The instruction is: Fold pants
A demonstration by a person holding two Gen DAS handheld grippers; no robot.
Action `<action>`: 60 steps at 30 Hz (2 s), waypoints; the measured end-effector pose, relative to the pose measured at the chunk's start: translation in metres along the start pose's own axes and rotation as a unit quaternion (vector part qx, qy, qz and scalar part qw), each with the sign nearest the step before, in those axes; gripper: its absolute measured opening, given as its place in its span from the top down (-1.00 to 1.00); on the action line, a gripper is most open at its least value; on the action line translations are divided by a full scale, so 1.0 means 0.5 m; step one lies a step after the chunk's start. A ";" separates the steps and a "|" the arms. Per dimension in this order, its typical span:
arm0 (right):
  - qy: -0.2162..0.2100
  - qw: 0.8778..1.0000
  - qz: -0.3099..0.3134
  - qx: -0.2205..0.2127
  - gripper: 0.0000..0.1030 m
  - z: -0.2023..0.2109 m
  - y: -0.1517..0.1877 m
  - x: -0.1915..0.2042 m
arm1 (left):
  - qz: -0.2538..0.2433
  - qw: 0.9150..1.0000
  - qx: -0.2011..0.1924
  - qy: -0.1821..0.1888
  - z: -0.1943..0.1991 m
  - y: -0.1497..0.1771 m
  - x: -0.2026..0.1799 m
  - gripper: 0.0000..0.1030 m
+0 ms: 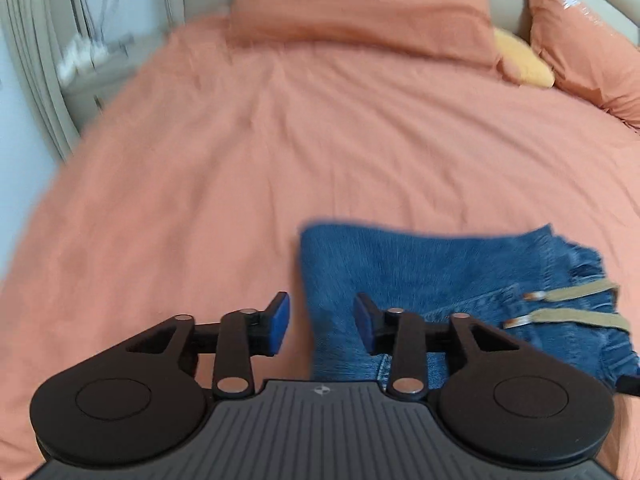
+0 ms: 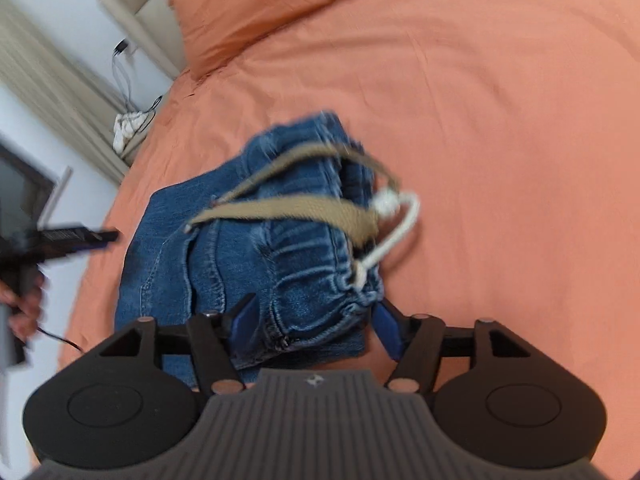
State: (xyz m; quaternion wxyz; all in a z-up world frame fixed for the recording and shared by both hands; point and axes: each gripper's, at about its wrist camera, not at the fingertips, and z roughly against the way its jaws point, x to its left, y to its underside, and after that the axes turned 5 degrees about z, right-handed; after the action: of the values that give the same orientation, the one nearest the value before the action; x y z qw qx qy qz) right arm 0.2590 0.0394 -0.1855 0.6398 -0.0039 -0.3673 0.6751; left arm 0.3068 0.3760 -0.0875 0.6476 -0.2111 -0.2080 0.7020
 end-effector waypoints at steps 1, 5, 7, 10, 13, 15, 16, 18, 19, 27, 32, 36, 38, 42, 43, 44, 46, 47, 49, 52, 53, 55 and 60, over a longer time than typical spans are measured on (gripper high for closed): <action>0.002 1.000 0.014 -0.006 -0.22 0.022 -0.006 0.009 | -0.010 1.000 -0.013 -0.010 0.043 -0.007 0.000 -0.02; 0.013 0.994 0.093 -0.051 -0.28 0.141 -0.021 0.060 | -0.038 0.996 -0.061 -0.055 0.209 0.000 -0.030 -0.08; 0.024 0.987 0.137 -0.083 -0.43 0.203 -0.020 0.099 | -0.044 0.992 -0.095 -0.066 0.286 0.023 -0.059 -0.16; 0.040 0.972 0.191 -0.130 -0.54 0.298 0.004 0.151 | -0.043 0.985 -0.143 -0.085 0.367 0.077 -0.114 -0.35; 0.047 0.959 0.228 -0.161 -0.54 0.374 0.043 0.185 | -0.039 0.975 -0.189 -0.108 0.430 0.158 -0.159 -0.40; 0.050 0.953 0.243 -0.176 -0.57 0.407 0.077 0.199 | -0.030 0.971 -0.208 -0.113 0.460 0.211 -0.184 -0.40; 0.053 0.950 0.248 -0.181 -0.58 0.420 0.094 0.202 | -0.020 0.972 -0.205 -0.116 0.467 0.232 -0.194 -0.40; 0.062 0.948 0.254 -0.184 -0.59 0.436 0.127 0.210 | -0.003 0.974 -0.195 -0.117 0.469 0.268 -0.211 -0.40; 0.066 0.947 0.255 -0.184 -0.59 0.442 0.142 0.212 | -0.002 0.974 -0.195 -0.117 0.471 0.289 -0.220 -0.41; 0.085 0.950 0.234 -0.186 -0.60 0.450 0.242 0.207 | 0.005 0.982 -0.161 -0.101 0.455 0.402 -0.286 -0.59; 0.086 0.953 0.234 -0.174 -0.61 0.434 0.271 0.203 | 0.018 0.985 -0.136 -0.101 0.425 0.442 -0.310 -0.63; 0.086 0.953 0.234 -0.173 -0.62 0.429 0.275 0.200 | 0.019 0.988 -0.113 -0.103 0.398 0.464 -0.323 -0.63; 0.090 0.952 0.237 -0.171 -0.62 0.429 0.279 0.201 | 0.024 0.989 -0.109 -0.101 0.395 0.475 -0.328 -0.63; 0.091 0.952 0.238 -0.172 -0.63 0.431 0.279 0.201 | 0.024 0.989 -0.106 -0.101 0.394 0.477 -0.332 -0.63; 0.091 0.951 0.238 -0.172 -0.64 0.432 0.278 0.202 | 0.023 0.989 -0.107 -0.101 0.393 0.477 -0.331 -0.63; 0.091 0.951 0.239 -0.174 -0.64 0.433 0.278 0.202 | 0.023 0.989 -0.108 -0.101 0.393 0.478 -0.332 -0.63; 0.091 0.951 0.239 -0.176 -0.64 0.435 0.278 0.203 | 0.023 0.989 -0.107 -0.100 0.392 0.476 -0.330 -0.64; 0.091 0.951 0.239 -0.176 -0.64 0.435 0.278 0.203 | 0.022 0.989 -0.107 -0.100 0.392 0.475 -0.329 -0.64; 0.091 0.951 0.240 -0.175 -0.64 0.435 0.278 0.203 | 0.022 0.989 -0.107 -0.101 0.392 0.474 -0.327 -0.64; 0.091 0.950 0.241 -0.177 -0.65 0.436 0.278 0.204 | 0.022 0.989 -0.106 -0.103 0.393 0.475 -0.329 -0.64; 0.091 0.950 0.241 -0.177 -0.65 0.436 0.278 0.204 | 0.022 0.989 -0.107 -0.102 0.392 0.474 -0.329 -0.64; 0.091 0.950 0.242 -0.178 -0.65 0.436 0.278 0.204 | 0.022 0.989 -0.107 -0.103 0.393 0.473 -0.328 -0.64; 0.091 0.949 0.243 -0.179 -0.65 0.438 0.279 0.205 | 0.022 0.989 -0.107 -0.102 0.394 0.473 -0.326 -0.64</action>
State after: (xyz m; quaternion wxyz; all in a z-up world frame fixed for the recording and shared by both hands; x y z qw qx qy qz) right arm 0.0165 0.0332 -0.0478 0.4763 -0.2689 -0.4097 0.7300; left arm 0.0130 0.1919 -0.0546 0.5811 -0.2112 -0.3417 0.7078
